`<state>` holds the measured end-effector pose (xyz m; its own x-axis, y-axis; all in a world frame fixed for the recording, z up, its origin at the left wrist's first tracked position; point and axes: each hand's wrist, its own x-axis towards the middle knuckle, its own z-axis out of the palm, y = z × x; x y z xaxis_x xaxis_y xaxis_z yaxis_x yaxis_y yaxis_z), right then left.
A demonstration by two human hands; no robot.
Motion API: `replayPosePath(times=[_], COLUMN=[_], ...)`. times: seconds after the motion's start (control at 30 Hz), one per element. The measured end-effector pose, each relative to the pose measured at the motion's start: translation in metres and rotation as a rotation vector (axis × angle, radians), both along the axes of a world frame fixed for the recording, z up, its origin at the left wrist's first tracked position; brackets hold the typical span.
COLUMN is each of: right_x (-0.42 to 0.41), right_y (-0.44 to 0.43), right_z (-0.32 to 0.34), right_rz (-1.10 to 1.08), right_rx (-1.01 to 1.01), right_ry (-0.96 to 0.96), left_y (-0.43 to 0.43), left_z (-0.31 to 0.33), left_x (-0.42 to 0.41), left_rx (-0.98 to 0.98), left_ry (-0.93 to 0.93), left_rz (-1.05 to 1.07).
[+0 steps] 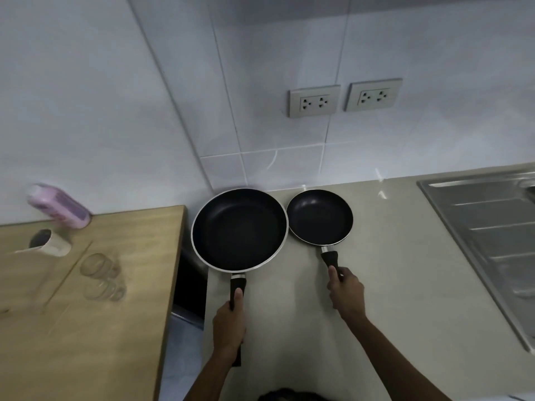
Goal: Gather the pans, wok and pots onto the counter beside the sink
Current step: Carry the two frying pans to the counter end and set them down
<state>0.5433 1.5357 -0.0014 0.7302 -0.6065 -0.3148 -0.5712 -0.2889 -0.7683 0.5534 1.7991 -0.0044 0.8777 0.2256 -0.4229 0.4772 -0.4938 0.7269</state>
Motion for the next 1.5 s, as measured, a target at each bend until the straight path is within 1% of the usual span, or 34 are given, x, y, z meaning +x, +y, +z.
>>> replayPosePath(times=[0.1,0.3,0.53,0.63,0.83,1.03,1.5], right_x=[0.003,0.013,0.024,0.031,0.042,0.053,0.054], right_y=[0.001,-0.001,-0.006,-0.006,-0.012,-0.011,-0.007], right_z=[-0.002,-0.002,0.003,0.004,0.004,0.006,0.014], right_rz=[0.003,-0.007,0.033,0.044,0.081,0.106,0.167], right_rx=[0.006,0.013,0.027,0.069,0.073,0.064,0.096], right_ry=[-0.011,-0.007,0.004,-0.008,-0.002,0.018,0.052], left_y=[-0.003,-0.009,-0.010,-0.009,-0.006,-0.005,-0.005], left_z=[0.001,-0.006,0.001,0.005,0.006,0.004,0.007], left_x=[0.008,0.014,0.013,0.016,0.022,0.025,0.026], left_rx=[-0.027,-0.081,-0.206,-0.239,-0.239,-0.258,-0.278], left_ry=[-0.009,0.041,0.089,0.107,0.131,0.161,0.185], left_rz=[0.004,0.014,0.051,0.038,0.004,0.014,0.014])
